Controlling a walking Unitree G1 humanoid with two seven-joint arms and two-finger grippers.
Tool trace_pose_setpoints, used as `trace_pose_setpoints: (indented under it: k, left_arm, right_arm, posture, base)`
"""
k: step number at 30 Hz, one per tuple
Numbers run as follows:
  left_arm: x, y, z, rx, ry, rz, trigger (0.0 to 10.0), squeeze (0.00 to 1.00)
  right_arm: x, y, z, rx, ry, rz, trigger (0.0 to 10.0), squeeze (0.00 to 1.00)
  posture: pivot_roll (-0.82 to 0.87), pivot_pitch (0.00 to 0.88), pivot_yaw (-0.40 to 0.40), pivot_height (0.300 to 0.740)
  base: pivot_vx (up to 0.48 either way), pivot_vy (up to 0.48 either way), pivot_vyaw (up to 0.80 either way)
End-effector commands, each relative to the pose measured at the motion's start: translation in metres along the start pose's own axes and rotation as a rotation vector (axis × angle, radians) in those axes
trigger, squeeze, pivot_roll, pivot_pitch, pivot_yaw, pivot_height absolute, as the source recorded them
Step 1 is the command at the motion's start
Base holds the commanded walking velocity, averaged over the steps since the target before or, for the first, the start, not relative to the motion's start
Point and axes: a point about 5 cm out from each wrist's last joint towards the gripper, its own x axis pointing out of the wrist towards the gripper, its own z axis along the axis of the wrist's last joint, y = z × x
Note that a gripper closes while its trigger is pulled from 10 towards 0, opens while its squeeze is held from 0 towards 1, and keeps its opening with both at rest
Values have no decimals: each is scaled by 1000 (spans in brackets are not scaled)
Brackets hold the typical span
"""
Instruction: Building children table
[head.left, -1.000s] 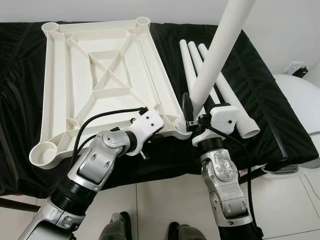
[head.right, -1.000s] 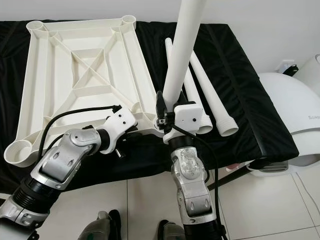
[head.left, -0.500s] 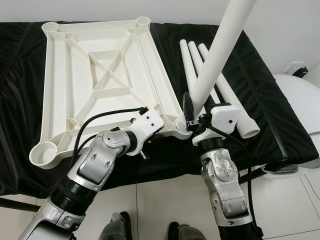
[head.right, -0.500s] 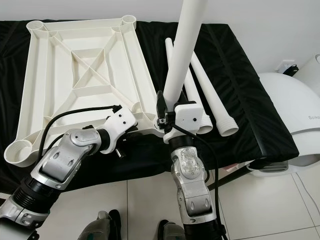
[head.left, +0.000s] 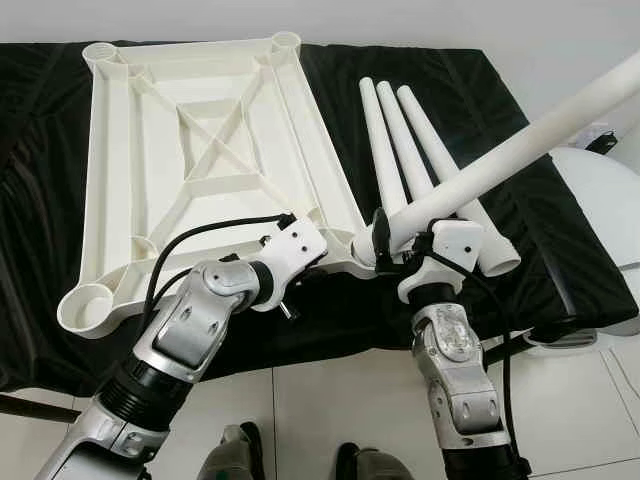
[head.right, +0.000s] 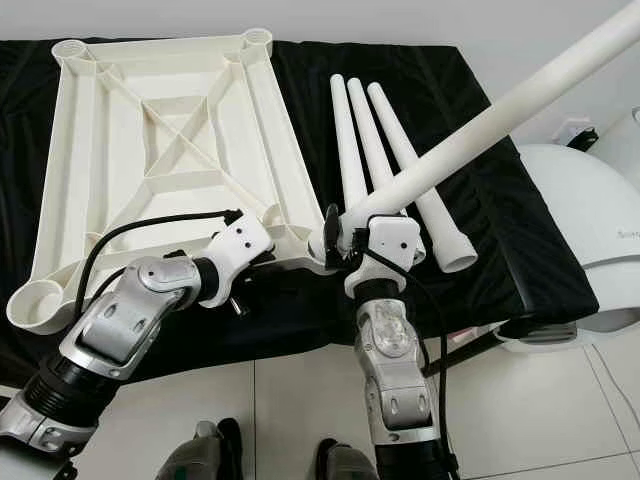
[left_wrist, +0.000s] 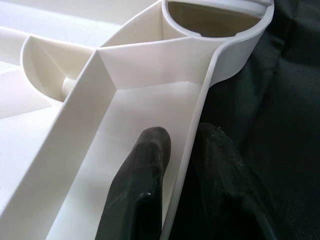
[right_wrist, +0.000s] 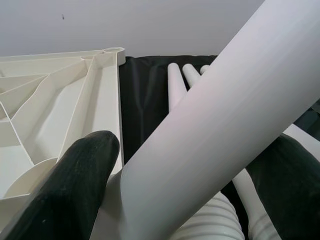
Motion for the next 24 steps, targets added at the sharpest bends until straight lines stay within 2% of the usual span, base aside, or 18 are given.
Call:
trace_pose_setpoints:
  k: [1,6,7,8,10,11,12,24]
  left_arm:
    - [-1,-1,5,11,-18,10,10000,0]
    - [-1,-1,5,10,-18,12,10000,0]
    - [-1,-1,5,9,-18,13,10000,0]
    - [-1,-1,5,9,-19,13,10000,0]
    - [-1,-1,5,10,-19,14,10000,0]
    - [-1,-1,5,10,-19,13,10000,0]
    - [-1,-1,5,10,-20,13,10000,0]
    - [0,-1,6,12,-22,13,10000,0]
  right_arm:
    - [-4,-4,-12,-15,59,-14,10000,0]
    - [-2,-3,-10,23,52,22,10000,0]
    - [-1,-3,-9,33,47,27,8667,0]
    - [0,-3,-8,39,41,30,6824,0]
    - [0,-4,-8,43,37,32,6824,0]
    - [0,-3,-7,60,34,42,3020,0]
    - [1,-3,-6,80,29,57,0,0]
    - [1,6,-4,164,18,163,0,0]
  posture:
    - [-20,215,-20,740]
    - [-19,211,-24,740]
    - [-20,209,-23,740]
    - [-20,209,-23,740]
    - [-20,209,-23,740]
    - [-20,208,-23,740]
    - [-20,205,-24,740]
    - [-20,197,-25,740]
  base:
    - [0,0,0]
    - [0,0,0]
    - [0,0,0]
    - [0,0,0]
    - [0,0,0]
    - [0,0,0]
    - [0,0,0]
    - [0,0,0]
